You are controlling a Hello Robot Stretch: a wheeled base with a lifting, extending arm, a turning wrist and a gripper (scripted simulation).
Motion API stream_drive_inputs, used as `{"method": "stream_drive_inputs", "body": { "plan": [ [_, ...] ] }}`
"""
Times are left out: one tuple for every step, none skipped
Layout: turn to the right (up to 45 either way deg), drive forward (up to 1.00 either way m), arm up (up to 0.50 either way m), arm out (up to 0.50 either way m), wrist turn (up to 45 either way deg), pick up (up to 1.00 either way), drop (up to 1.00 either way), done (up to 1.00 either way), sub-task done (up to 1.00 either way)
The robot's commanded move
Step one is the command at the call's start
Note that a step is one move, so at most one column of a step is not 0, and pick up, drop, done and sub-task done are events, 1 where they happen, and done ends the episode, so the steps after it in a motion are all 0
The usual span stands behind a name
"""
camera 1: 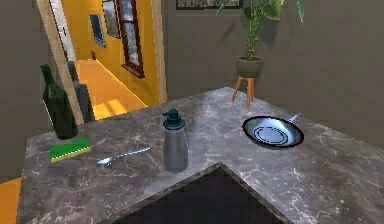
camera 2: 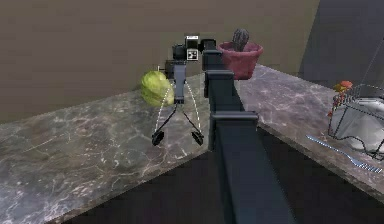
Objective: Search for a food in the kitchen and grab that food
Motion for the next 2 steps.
{"method": "stream_drive_inputs", "body": {
  "plan": [
    [0.0,0.0,0.0,0.0,45.0,0.0,0.0,0.0,0.0],
    [0.0,0.0,0.0,0.0,45.0,0.0,0.0,0.0,0.0]
  ]
}}
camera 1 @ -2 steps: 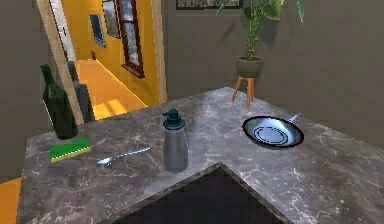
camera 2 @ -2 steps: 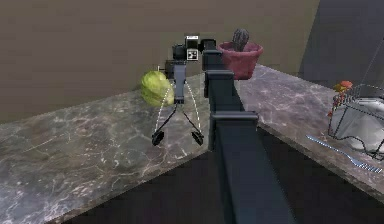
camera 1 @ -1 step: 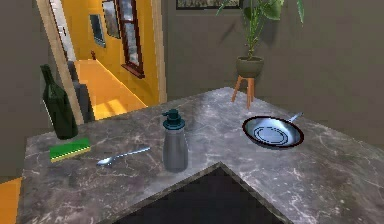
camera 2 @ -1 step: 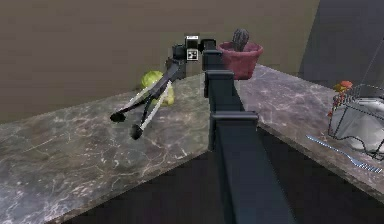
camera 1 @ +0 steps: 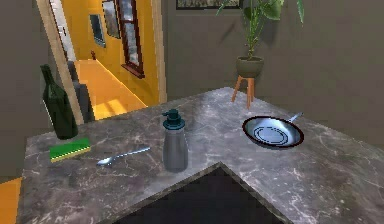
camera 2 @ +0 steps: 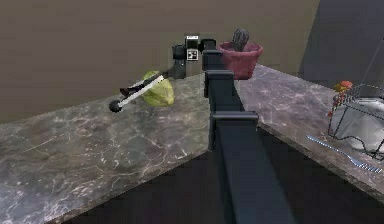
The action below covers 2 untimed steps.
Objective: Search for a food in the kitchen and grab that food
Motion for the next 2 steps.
{"method": "stream_drive_inputs", "body": {
  "plan": [
    [0.0,0.0,0.0,0.0,45.0,0.0,0.0,0.0,0.0],
    [0.0,0.0,0.0,0.0,18.0,0.0,0.0,0.0,0.0]
  ]
}}
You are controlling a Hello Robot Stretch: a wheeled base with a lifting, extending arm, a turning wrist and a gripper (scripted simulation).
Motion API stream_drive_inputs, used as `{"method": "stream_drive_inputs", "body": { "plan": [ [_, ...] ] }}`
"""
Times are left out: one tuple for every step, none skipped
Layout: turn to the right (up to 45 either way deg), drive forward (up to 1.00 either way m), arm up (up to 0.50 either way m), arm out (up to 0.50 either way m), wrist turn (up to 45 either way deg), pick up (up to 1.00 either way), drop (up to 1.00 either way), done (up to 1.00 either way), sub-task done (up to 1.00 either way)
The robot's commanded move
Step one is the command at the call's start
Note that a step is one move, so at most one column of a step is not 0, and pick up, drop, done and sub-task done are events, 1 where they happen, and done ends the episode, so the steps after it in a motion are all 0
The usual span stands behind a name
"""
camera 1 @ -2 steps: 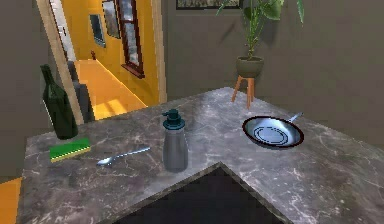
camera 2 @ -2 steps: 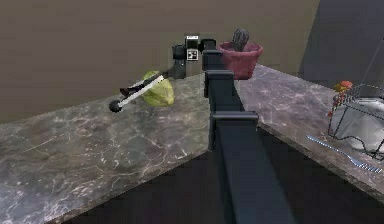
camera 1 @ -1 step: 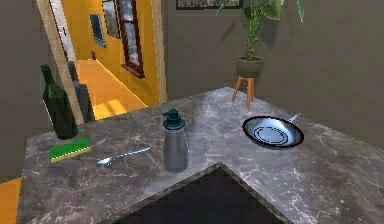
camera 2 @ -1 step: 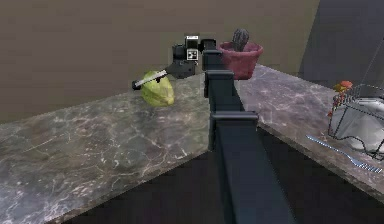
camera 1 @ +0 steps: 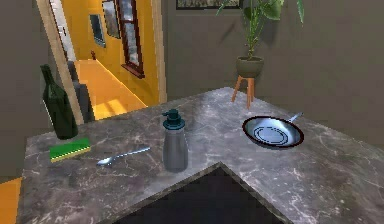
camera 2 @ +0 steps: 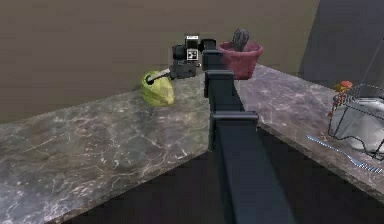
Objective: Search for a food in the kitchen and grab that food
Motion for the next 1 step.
{"method": "stream_drive_inputs", "body": {
  "plan": [
    [0.0,0.0,-0.08,0.0,0.0,0.0,0.0,0.0,0.0]
  ]
}}
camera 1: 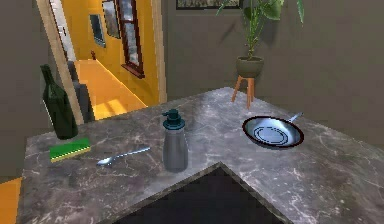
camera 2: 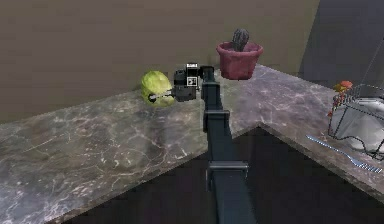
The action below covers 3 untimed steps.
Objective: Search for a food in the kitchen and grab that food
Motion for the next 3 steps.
{"method": "stream_drive_inputs", "body": {
  "plan": [
    [0.0,0.0,0.0,0.0,0.0,1.0,0.0,0.0,0.0],
    [0.0,0.0,0.08,0.0,0.0,0.0,0.0,0.0,0.0],
    [0.0,0.0,0.0,0.0,0.0,0.0,0.0,1.0,0.0]
  ]
}}
